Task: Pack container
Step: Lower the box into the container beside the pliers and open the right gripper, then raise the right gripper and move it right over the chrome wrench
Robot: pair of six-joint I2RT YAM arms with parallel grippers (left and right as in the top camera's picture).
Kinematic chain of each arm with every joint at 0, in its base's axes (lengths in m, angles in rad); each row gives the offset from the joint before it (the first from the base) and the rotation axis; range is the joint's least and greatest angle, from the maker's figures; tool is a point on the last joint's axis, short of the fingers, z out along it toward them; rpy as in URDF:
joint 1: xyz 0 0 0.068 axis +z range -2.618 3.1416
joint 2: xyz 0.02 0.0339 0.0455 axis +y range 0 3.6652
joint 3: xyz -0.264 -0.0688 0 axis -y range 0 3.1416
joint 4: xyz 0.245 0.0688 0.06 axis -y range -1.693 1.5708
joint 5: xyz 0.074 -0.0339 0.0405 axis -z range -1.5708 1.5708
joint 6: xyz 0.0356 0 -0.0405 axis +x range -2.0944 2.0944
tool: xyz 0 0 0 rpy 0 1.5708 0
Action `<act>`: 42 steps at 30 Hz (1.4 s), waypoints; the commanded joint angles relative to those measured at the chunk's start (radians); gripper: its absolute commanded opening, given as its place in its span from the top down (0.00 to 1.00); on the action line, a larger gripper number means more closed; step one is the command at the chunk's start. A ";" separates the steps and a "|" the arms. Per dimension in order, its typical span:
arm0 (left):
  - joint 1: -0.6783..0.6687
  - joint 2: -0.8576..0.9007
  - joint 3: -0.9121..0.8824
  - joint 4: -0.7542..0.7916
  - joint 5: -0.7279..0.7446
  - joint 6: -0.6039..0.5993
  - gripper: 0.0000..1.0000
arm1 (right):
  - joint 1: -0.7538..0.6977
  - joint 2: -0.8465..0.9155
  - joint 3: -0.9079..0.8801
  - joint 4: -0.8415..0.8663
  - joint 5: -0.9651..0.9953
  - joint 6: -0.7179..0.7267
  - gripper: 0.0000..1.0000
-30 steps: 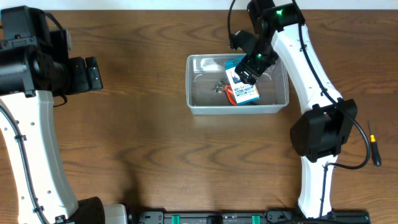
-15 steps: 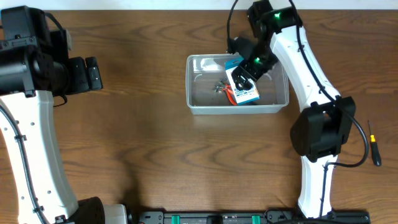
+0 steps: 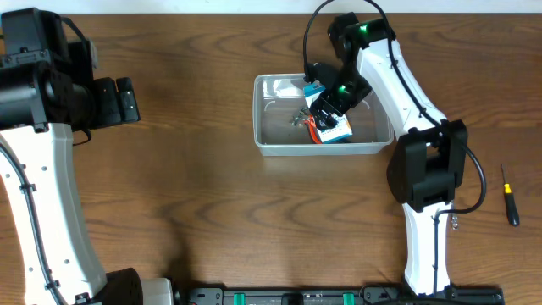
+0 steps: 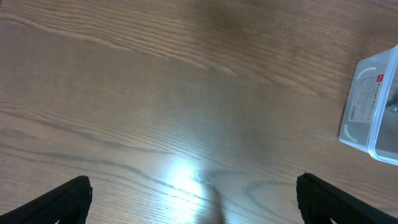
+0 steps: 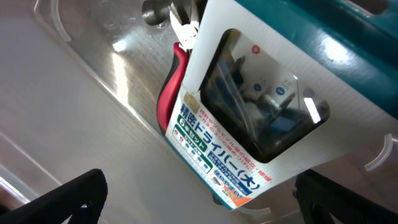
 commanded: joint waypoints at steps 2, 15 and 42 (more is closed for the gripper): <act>0.003 0.004 0.019 -0.001 -0.002 -0.009 0.02 | 0.010 0.016 -0.005 0.022 -0.034 0.018 0.01; 0.003 0.004 0.019 -0.001 -0.002 -0.009 0.02 | 0.049 0.016 -0.004 0.024 -0.140 -0.054 0.01; 0.003 0.004 0.019 -0.001 -0.002 -0.009 0.02 | -0.093 -0.147 0.359 -0.154 0.506 0.498 0.01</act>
